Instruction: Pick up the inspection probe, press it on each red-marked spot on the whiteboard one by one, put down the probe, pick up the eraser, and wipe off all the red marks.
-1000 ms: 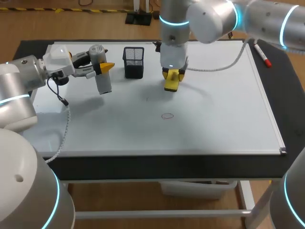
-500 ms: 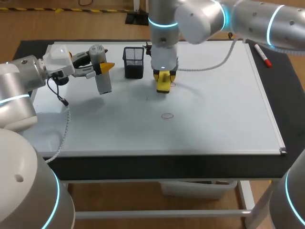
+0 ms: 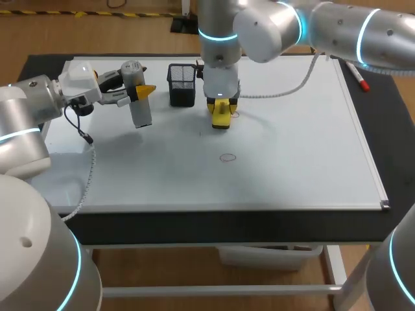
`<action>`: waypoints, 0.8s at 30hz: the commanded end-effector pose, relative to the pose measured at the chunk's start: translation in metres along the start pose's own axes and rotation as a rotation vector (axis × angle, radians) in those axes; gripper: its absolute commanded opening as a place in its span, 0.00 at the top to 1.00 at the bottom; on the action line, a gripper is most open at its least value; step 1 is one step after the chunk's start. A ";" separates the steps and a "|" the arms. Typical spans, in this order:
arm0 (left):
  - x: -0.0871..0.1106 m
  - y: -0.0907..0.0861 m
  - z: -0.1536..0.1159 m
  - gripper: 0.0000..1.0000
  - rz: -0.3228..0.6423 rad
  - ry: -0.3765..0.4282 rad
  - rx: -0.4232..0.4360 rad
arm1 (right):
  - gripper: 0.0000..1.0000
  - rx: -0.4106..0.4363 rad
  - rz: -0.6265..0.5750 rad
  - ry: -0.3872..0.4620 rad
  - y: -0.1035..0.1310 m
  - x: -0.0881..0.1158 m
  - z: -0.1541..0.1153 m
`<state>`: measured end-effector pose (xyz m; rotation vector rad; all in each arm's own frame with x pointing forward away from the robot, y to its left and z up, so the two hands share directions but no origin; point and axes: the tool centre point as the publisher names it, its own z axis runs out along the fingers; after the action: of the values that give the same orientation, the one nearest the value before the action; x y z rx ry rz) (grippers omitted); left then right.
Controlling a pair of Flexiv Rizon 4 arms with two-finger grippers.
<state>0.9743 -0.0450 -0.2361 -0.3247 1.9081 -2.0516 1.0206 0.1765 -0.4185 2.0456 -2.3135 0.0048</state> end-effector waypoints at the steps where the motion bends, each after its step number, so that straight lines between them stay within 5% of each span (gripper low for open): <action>1: 0.000 -0.001 0.000 1.00 0.001 -0.002 0.001 | 1.00 0.002 -0.003 0.005 -0.001 -0.001 0.004; 24: 0.000 -0.001 0.000 1.00 0.001 -0.002 0.001 | 1.00 -0.006 0.059 -0.007 -0.008 0.027 0.014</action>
<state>0.9742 -0.0450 -0.2360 -0.3250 1.9080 -2.0515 1.0253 0.1543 -0.4310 1.9737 -2.3719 -0.0093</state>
